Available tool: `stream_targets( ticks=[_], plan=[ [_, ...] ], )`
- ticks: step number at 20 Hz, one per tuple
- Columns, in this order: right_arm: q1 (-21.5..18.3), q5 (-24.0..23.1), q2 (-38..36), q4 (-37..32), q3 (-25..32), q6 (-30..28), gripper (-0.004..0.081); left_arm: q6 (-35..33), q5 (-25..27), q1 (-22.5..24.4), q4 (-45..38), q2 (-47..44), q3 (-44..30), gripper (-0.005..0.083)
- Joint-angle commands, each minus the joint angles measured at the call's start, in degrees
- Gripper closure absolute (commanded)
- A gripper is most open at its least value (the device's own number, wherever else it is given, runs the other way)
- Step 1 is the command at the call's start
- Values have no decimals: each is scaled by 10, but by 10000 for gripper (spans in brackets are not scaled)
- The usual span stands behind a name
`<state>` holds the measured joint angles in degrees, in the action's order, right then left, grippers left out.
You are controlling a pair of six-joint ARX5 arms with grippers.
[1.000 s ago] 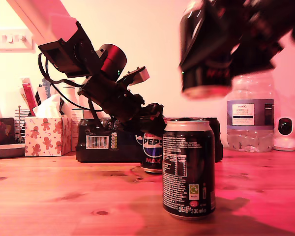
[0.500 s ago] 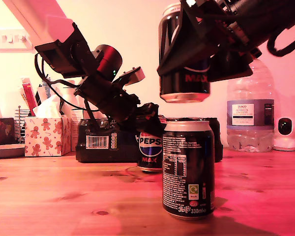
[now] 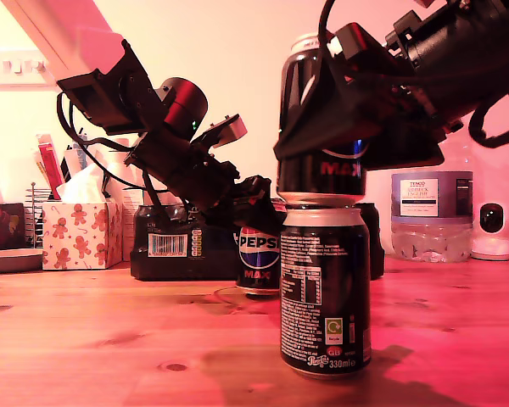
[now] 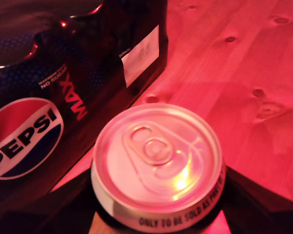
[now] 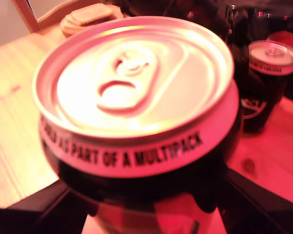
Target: Stack up the Pepsi cans on top of each other
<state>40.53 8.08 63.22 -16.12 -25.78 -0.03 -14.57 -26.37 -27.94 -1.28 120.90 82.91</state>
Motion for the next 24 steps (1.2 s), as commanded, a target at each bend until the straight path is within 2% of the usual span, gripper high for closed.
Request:
stream_targets(
  ticks=[1, 17, 20, 24],
  plan=[
    [7, -12, -8, -25, 8, 2, 384, -5, -9, 3, -18, -29, 0, 332],
    [7, -29, -8, 4, 15, 2, 385, -4, -35, 4, -20, -29, 0, 332],
    [7, -55, -8, 17, 12, 0, 385, -4, -36, 4, -20, -29, 0, 332],
    [7, -57, -8, 39, 5, 0, 385, -4, -46, 4, -20, -29, 0, 332]
  ],
)
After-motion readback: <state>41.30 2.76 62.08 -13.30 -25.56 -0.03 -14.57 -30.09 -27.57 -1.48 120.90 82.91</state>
